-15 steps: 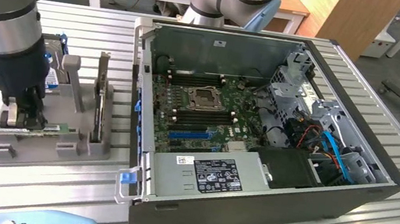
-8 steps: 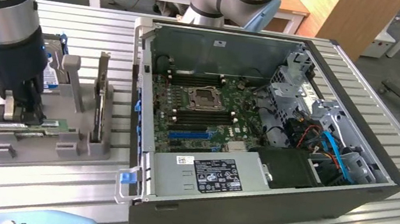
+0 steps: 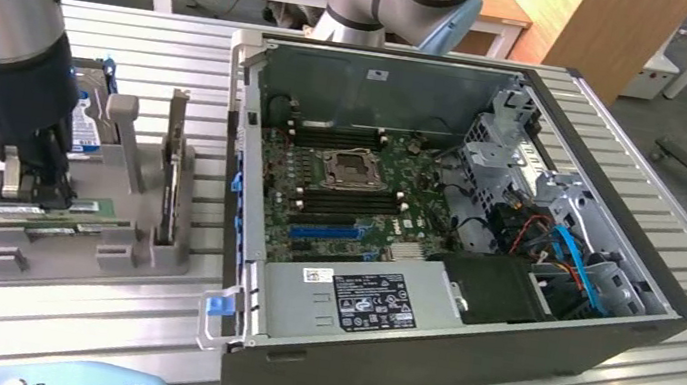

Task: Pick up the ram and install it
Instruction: 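Pick up the ram and move it above insertion slot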

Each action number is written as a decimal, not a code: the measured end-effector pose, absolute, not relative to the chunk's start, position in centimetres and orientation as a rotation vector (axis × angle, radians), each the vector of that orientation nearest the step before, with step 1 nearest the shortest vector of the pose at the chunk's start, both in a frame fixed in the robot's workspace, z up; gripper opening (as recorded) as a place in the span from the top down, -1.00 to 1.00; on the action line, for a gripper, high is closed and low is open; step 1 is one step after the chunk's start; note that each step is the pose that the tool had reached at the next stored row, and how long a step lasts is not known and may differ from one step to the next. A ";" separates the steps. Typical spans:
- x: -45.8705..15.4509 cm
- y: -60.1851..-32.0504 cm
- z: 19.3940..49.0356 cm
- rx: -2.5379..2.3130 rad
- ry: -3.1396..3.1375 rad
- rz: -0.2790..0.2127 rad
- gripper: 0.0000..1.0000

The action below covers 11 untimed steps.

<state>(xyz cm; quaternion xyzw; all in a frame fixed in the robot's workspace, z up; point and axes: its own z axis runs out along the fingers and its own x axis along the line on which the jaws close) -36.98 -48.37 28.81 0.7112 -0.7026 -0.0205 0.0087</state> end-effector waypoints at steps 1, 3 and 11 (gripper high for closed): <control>-37.0 -48.4 28.9 2.222 -2.195 -0.064 0.77; -37.0 -48.4 29.1 2.222 -2.195 -0.064 0.77; -37.0 -48.4 29.4 2.222 -2.195 -0.064 0.77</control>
